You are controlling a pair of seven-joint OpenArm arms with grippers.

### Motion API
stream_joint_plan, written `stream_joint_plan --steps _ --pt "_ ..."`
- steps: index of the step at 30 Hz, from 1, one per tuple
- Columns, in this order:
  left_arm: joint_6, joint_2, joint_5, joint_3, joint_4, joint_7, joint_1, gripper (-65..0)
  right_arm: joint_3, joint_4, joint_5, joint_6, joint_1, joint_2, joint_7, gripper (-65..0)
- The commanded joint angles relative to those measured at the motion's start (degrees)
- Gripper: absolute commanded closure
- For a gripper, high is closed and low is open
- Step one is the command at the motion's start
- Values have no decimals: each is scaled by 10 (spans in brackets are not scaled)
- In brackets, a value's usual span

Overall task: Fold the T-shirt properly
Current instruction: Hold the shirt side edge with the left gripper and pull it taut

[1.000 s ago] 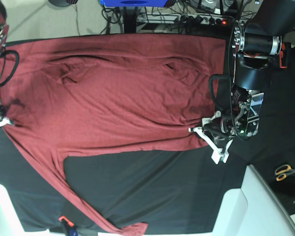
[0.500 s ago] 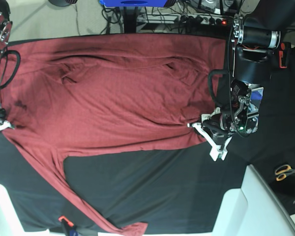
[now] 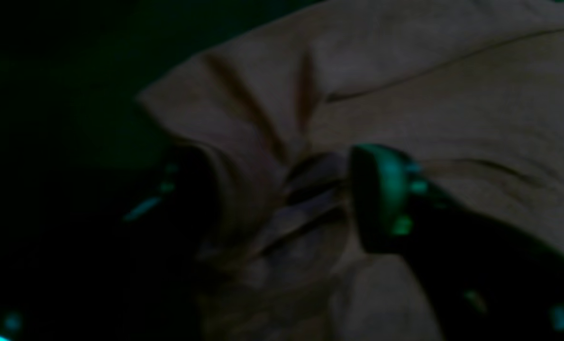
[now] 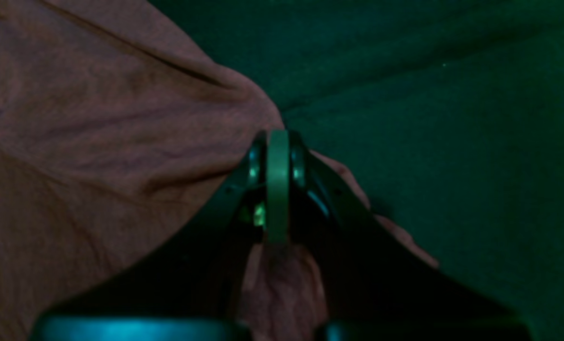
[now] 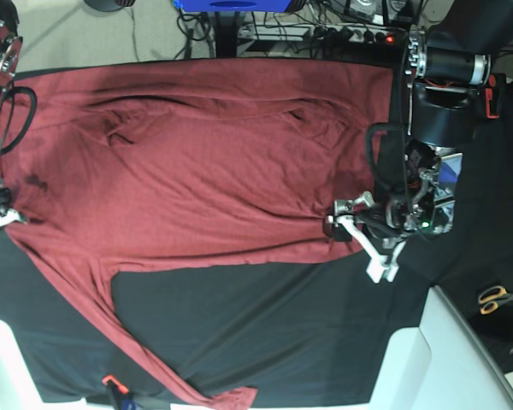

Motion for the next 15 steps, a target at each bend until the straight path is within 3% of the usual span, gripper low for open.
stream_joint_plan --steps 1,4,9,15 --pt "5 -14 5 -2 6 4 -10 -515 1 9 3 0 13 13 11 -2" --pt "5 -18 4 -8 6 4 -13 -527 1 8 3 0 13 13 11 -2" --pt "5 -14 8 -101 6 3 -16 -527 1 8 3 0 13 13 11 -2" --pt "5 -4 8 -103 1 -4 -32 -527 1 9 3 0 13 13 11 -2"
